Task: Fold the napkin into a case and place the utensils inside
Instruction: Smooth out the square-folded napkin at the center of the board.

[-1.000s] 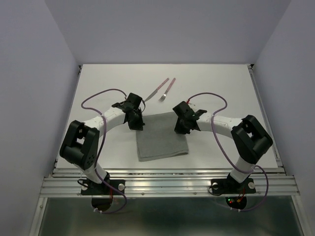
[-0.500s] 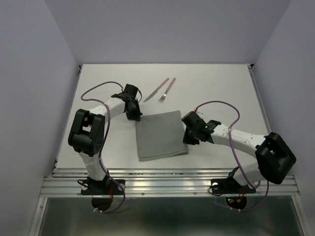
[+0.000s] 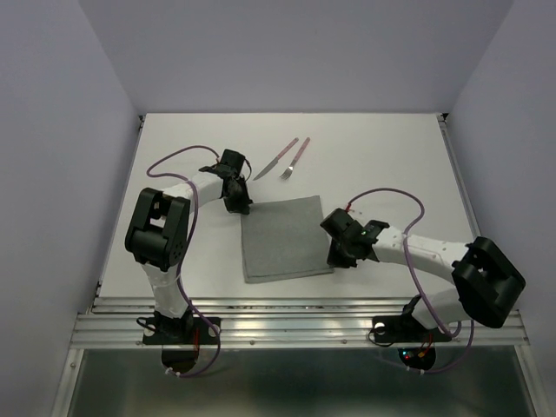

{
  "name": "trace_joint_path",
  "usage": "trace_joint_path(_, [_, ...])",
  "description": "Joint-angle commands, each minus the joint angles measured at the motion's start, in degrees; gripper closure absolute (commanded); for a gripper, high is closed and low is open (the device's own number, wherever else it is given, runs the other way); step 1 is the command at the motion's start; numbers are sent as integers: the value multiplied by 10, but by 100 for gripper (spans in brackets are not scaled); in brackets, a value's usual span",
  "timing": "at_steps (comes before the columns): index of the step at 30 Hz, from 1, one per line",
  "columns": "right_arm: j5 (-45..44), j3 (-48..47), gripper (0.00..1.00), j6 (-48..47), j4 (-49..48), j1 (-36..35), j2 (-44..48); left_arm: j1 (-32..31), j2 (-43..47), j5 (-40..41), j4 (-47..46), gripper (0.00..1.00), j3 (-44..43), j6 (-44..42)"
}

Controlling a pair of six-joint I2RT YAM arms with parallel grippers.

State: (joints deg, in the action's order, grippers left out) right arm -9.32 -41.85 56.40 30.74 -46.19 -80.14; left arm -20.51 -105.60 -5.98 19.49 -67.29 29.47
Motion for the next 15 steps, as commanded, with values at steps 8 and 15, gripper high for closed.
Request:
trace_joint_path(8, [-104, -183, 90, -87, 3, 48, -54, 0, 3, 14, 18, 100, -17, -20])
trace_joint_path(15, [-74, -302, 91, -130, -38, 111, -178, 0, 11, 11, 13, 100, -11, -22])
